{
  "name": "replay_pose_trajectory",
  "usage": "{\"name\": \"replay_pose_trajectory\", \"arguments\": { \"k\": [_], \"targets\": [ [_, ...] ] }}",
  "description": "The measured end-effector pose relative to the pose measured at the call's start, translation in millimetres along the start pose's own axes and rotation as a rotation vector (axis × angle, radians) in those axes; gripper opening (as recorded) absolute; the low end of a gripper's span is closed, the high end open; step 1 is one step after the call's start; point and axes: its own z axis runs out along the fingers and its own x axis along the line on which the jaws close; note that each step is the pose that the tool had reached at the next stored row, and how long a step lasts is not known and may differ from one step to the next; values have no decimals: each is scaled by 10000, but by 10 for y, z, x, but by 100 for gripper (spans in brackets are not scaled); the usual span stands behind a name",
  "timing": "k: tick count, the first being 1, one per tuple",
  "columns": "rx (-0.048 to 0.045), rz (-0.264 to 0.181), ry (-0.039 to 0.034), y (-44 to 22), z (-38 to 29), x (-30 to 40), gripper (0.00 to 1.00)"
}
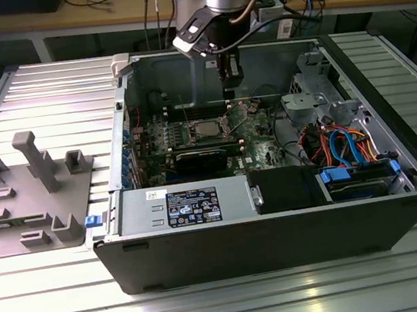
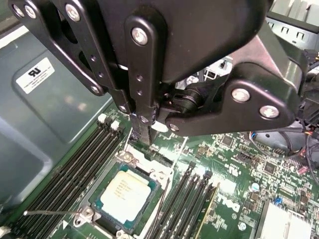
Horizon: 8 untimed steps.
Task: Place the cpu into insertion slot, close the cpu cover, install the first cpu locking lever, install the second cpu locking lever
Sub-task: 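Close the cpu cover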
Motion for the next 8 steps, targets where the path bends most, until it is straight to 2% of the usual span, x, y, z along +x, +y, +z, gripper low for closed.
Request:
{"name": "replay_pose_trajectory", "arguments": {
  "k": [4, 8],
  "targets": [
    [7, 1, 1, 71, 5, 0, 11],
    [7, 0, 1, 94, 6, 0, 11]
  ]
}}
